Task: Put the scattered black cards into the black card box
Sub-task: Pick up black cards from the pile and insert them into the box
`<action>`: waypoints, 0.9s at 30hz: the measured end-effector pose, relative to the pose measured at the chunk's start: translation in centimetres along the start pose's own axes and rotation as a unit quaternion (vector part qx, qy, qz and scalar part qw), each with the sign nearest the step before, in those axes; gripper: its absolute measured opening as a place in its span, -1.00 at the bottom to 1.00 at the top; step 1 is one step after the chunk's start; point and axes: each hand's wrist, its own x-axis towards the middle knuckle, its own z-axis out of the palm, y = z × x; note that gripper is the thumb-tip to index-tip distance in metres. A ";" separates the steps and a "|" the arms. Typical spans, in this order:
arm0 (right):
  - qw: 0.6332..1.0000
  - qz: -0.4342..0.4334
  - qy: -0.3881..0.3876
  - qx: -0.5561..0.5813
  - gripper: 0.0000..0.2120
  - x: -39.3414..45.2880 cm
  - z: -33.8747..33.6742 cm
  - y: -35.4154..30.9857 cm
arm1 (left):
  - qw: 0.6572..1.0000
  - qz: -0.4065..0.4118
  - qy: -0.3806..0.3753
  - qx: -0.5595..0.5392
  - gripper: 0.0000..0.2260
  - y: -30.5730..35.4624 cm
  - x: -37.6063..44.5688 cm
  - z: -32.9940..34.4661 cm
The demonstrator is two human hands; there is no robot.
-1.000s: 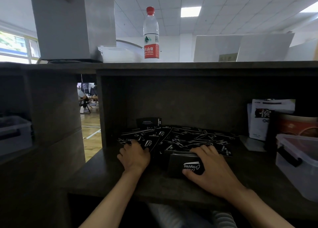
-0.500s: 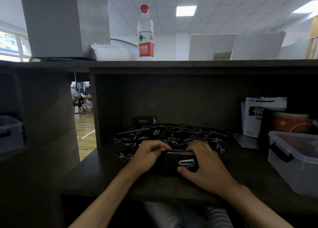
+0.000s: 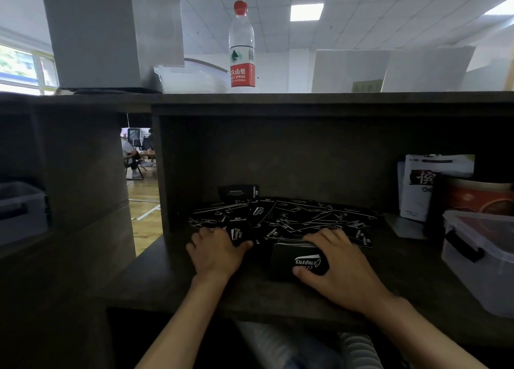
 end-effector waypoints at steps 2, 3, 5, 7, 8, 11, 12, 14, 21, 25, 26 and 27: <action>1.000 0.002 0.003 0.014 -0.37 -0.1 0.0 0.1 | 0.999 -0.011 0.007 -0.037 -0.34 -0.1 0.1 0.0; 1.000 0.004 0.003 0.019 -0.38 -0.1 0.0 0.1 | 0.998 -0.014 0.010 -0.057 -0.35 -0.2 0.2 -0.1; 1.000 0.005 0.002 0.020 -0.39 -0.1 -0.1 0.1 | 0.991 0.000 0.031 -0.129 -0.50 -0.3 0.1 -0.2; 1.000 0.003 0.002 0.014 -0.38 -0.1 0.0 0.1 | 0.969 0.036 0.060 -0.236 -0.71 -0.4 0.1 -0.4; 1.000 0.003 0.003 0.016 -0.39 -0.1 0.0 0.1 | 0.958 0.061 0.069 -0.273 -0.76 -0.3 0.0 -0.5; 1.000 0.000 0.004 0.021 -0.39 -0.1 0.1 0.1 | 0.925 0.166 0.031 -0.341 -0.78 0.3 -0.4 -1.1; 1.000 0.002 0.002 0.023 -0.37 -0.1 0.1 0.2 | 0.915 0.201 0.006 -0.349 -0.77 0.5 -0.7 -1.3; 1.000 0.006 -0.003 0.027 -0.32 -0.1 0.2 0.3 | 0.890 0.252 -0.045 -0.378 -0.76 1.0 -1.3 -1.6; 0.999 0.001 0.010 0.050 -0.26 -0.1 0.3 0.0 | 0.845 0.257 -0.169 -0.437 -0.76 1.9 -2.9 -1.8; 1.000 -0.011 -0.003 0.011 -0.37 0.0 0.3 0.0 | 0.847 0.218 -0.194 -0.444 -0.82 1.6 -2.6 -1.6; 1.000 -0.011 -0.004 0.006 -0.36 0.0 0.3 0.0 | 0.865 0.188 -0.144 -0.443 -0.84 1.4 -2.3 -1.5; 1.000 -0.010 -0.004 0.001 -0.35 -0.1 0.3 0.0 | 0.898 0.148 -0.063 -0.410 -0.84 1.0 -1.8 -1.2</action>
